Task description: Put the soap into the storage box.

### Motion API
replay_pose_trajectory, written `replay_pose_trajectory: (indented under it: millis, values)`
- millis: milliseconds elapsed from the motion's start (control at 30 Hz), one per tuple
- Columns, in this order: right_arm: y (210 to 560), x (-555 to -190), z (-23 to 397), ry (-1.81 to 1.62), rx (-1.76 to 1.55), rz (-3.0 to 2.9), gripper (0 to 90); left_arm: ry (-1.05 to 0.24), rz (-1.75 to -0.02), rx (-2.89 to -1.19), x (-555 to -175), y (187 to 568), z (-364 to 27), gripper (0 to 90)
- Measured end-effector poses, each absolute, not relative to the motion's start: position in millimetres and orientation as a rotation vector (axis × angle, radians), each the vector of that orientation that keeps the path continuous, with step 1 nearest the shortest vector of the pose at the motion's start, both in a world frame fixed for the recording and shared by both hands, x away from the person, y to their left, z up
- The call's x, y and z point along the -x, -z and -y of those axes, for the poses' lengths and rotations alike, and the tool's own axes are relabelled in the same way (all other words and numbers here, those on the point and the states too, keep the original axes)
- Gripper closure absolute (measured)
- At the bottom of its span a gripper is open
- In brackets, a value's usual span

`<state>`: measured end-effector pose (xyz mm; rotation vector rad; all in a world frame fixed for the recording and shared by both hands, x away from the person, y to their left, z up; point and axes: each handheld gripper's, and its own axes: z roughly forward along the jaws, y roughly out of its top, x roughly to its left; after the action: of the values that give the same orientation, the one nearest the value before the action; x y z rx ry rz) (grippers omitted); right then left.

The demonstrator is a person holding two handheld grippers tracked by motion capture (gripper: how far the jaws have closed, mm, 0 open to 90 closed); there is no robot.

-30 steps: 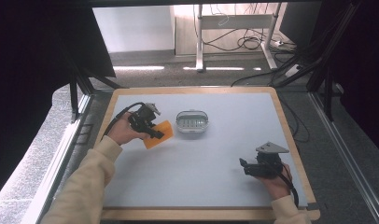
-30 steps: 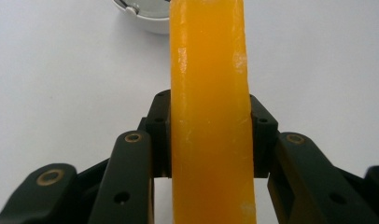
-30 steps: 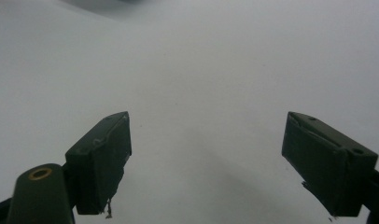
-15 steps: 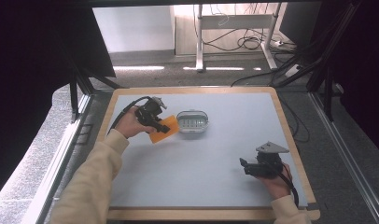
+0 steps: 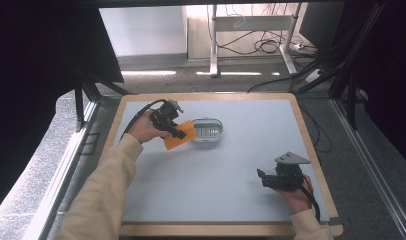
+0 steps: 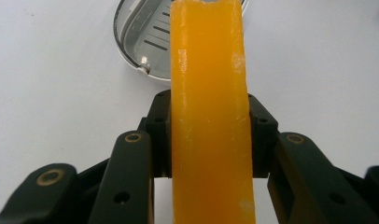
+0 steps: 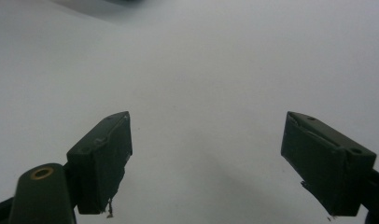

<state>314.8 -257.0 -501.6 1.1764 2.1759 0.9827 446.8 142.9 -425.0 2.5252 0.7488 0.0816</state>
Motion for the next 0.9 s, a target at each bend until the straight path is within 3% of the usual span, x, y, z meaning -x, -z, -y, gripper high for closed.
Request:
replay_pose_trajectory:
  millis: [900]
  values:
    - [502.3,-315.3,258.0,-0.987,-1.185,-2.176,16.8,-0.074,-0.684,-2.527,-473.1,417.3,-118.4,62.5]
